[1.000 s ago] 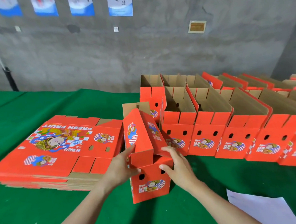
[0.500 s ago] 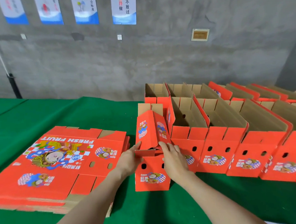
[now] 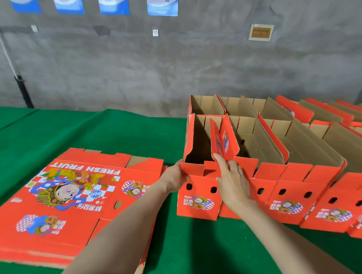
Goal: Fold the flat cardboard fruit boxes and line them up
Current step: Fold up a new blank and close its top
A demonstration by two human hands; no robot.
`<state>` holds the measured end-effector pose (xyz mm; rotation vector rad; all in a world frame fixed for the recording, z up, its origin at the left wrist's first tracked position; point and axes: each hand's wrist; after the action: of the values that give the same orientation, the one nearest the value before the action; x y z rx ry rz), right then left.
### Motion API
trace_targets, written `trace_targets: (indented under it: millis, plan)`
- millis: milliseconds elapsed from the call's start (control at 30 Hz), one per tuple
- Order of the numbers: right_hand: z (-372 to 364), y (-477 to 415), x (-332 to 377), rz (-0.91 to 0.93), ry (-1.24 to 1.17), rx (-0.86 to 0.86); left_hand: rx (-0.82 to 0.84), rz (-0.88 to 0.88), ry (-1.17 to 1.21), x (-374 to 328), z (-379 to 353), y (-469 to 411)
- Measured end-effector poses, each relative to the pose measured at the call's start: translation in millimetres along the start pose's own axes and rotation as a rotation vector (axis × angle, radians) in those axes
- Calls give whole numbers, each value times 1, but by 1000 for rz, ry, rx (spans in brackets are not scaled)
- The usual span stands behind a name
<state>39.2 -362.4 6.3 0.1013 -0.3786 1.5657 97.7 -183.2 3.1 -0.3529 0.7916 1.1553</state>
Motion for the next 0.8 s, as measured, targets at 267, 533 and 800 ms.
trace_targets:
  millis: [267,533,800]
  plan:
    - [-3,-3,18,162,170,-3,-54,22,61,1,-4,-12]
    - [-7,21,48,221,10,-70,2,142,-205,62,0,43]
    - [-48,56,86,470,-126,9,-20,560,-567,172,24,142]
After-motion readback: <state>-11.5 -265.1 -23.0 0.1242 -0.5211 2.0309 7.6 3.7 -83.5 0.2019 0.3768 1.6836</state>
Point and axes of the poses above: each hand's wrist, its own y-axis away from the middle knuckle, its own z-axis out of the back of the hand, x = y × z, and after that the axes turned 12 degrees about x, right-handed
